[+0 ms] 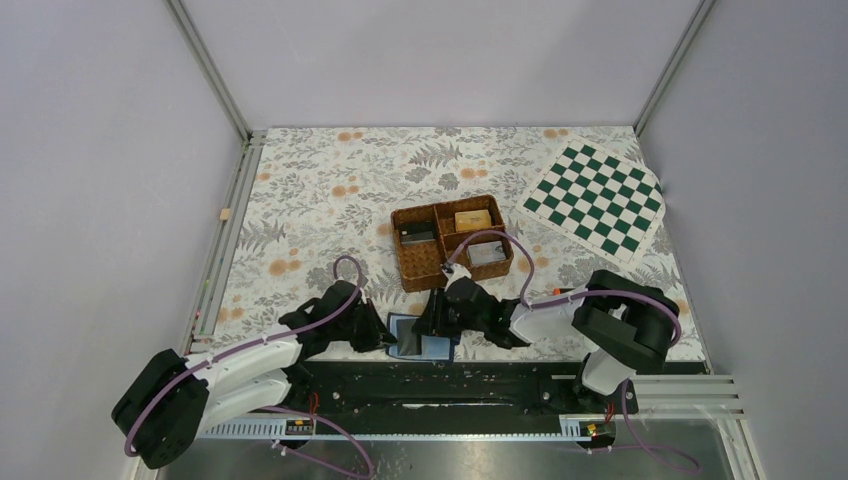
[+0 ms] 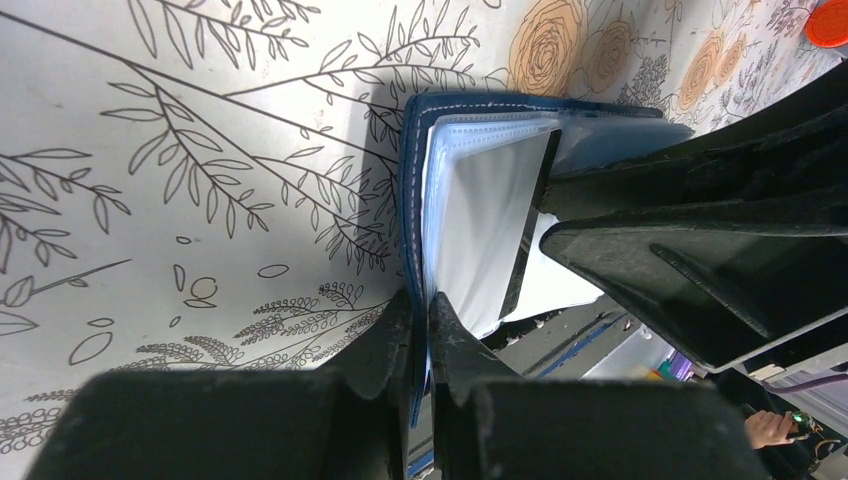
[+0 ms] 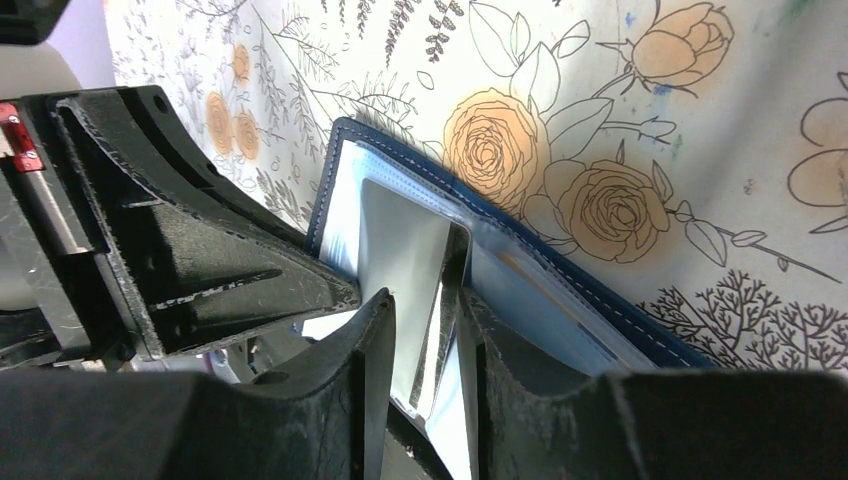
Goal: Take the credit cards out of the card holder
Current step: Remove the credit card from the card holder.
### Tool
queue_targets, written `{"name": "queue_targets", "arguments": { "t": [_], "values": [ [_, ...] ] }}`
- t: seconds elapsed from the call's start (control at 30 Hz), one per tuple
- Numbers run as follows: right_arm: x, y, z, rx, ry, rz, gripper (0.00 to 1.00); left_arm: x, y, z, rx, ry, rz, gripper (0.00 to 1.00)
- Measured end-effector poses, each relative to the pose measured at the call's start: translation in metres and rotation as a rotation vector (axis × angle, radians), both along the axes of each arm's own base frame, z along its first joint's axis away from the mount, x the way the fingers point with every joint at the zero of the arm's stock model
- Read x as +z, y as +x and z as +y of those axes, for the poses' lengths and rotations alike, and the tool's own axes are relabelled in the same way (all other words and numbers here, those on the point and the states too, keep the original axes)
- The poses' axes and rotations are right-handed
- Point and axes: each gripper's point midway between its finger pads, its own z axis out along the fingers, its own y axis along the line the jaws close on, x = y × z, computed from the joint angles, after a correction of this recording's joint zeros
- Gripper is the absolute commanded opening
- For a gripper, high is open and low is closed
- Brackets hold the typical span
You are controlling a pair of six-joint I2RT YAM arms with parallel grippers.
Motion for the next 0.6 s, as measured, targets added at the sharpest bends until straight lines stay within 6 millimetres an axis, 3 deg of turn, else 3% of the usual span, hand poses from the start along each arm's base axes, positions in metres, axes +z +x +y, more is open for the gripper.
{"name": "queue_targets", "arguments": {
  "t": [0.4, 0.6],
  "values": [
    [0.0016, 0.0006, -0.0019, -0.042, 0.133, 0.052, 0.36, -0.0011, -0.0004, -0.0011, -0.01, -0.002, 0.004, 0.0],
    [0.0031, -0.0008, -0.0052, -0.045, 0.165, 0.059, 0.29, -0.0007, 0.0, -0.0025, -0.013, -0.008, 0.003, 0.02]
  ]
}}
